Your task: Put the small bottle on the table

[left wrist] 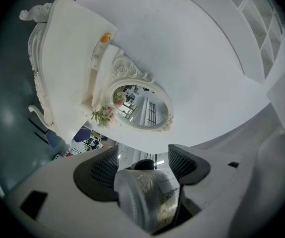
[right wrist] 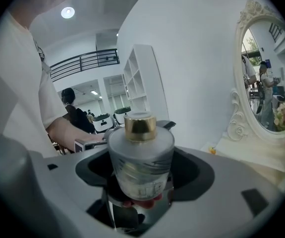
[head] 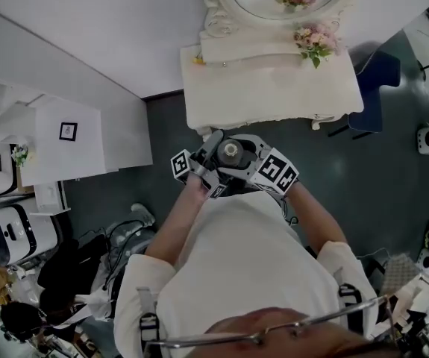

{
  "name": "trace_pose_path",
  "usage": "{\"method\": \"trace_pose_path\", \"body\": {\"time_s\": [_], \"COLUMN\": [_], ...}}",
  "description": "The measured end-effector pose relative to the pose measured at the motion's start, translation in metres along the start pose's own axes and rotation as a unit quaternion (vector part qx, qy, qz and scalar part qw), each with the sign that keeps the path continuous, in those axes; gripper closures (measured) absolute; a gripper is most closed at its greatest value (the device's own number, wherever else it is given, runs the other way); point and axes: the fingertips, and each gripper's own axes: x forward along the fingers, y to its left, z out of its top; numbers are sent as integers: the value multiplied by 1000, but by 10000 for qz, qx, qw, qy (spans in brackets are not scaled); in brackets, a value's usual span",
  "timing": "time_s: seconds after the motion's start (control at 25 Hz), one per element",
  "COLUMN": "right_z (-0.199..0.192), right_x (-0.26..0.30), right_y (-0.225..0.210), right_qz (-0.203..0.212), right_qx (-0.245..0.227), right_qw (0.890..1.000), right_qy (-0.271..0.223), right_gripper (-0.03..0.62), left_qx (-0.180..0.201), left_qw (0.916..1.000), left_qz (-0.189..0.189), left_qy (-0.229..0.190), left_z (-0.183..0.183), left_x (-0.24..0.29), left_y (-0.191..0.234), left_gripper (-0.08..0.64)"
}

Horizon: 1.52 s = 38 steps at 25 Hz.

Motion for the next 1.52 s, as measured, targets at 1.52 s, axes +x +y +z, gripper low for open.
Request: {"method": "trace_pose_path", "body": {"time_s": [1.52], "right_z": [34], "right_x": [125], "right_y": [-238], "right_qz": [-1453], "right_qx": [523], "right_qw": [9879], "right_qy": [171], "right_gripper": [252], "left_qx": [-341], "left_qw": [9893], "left_qz": [1285], "left_qy": [606], "left_z": [229], "left_x": [62], "left_y": [22], "left_gripper": [255]}}
